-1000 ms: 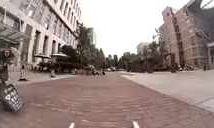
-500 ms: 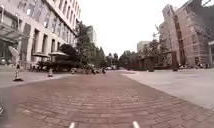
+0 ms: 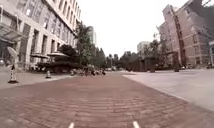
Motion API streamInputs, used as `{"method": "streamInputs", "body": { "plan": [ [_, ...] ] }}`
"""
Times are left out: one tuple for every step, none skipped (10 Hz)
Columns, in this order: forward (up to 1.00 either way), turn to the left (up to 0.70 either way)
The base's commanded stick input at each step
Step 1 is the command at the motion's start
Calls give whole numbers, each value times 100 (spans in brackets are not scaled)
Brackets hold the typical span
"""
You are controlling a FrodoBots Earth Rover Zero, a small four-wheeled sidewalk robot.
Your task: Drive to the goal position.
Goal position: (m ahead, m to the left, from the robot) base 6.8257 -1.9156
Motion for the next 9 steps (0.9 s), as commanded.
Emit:
{"method": "streamInputs", "body": {
  "plan": [
    [70, 0],
    [70, 0],
    [70, 0],
    [70, 0],
    [70, 0],
    [70, 0],
    [70, 0],
    [70, 0],
    [70, 0]
  ]
}}
